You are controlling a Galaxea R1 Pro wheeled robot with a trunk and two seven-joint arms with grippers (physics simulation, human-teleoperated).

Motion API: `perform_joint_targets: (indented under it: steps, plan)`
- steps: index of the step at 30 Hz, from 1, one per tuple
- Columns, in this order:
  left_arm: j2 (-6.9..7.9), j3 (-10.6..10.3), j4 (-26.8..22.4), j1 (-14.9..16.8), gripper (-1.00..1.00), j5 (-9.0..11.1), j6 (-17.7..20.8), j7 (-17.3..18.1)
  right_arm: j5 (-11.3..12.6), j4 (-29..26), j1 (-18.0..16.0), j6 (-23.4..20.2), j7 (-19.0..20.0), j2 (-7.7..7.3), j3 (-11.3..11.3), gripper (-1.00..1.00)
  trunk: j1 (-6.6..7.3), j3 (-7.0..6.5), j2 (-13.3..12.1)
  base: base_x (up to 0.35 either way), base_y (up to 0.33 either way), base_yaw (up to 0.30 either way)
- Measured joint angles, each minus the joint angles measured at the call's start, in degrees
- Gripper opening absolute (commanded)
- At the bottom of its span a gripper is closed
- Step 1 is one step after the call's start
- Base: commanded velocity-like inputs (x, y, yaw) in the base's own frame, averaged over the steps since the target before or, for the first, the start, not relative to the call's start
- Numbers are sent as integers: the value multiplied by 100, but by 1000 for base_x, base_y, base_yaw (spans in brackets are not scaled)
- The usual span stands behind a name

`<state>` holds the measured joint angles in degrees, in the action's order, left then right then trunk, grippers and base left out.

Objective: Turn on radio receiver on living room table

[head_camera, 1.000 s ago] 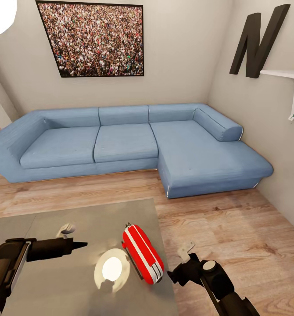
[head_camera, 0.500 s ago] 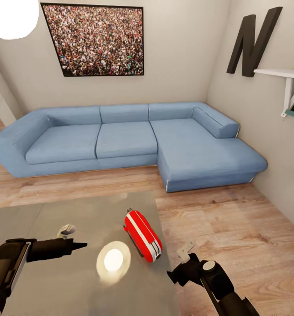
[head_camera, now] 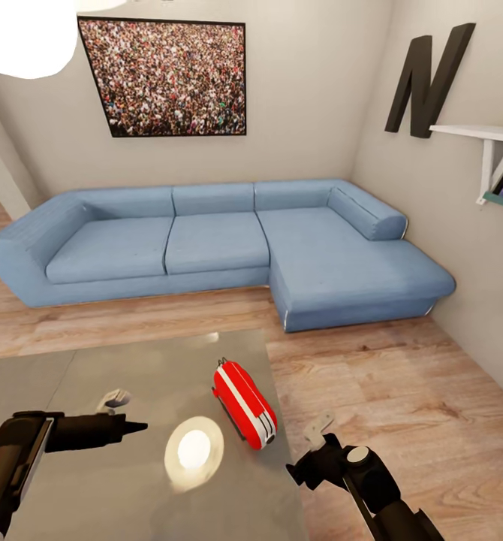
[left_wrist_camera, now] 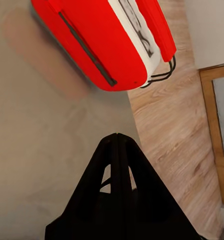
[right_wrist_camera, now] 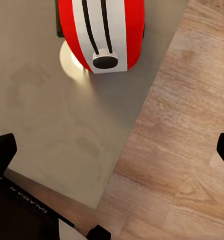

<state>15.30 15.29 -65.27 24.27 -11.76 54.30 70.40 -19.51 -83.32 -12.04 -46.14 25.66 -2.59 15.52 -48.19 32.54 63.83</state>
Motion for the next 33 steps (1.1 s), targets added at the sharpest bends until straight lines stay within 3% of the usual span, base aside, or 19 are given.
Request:
perform_joint_targets:
  steps: [25,29,33]
  plan:
    - [11,9,193,-1,-100,10,-16,44,-8,17,0,8,-42,-4,-20,100,0,-224,0,0,0,0]
    - [24,9,446,-2,-100,-10,-47,26,-2,27,-1,8,-71,-11,-29,100,0,-260,0,0,0,0]
    - [31,9,915,-2,-100,-16,-442,8,-2,193,0,9,-196,-20,-46,100,0,-296,0,0,0,0]
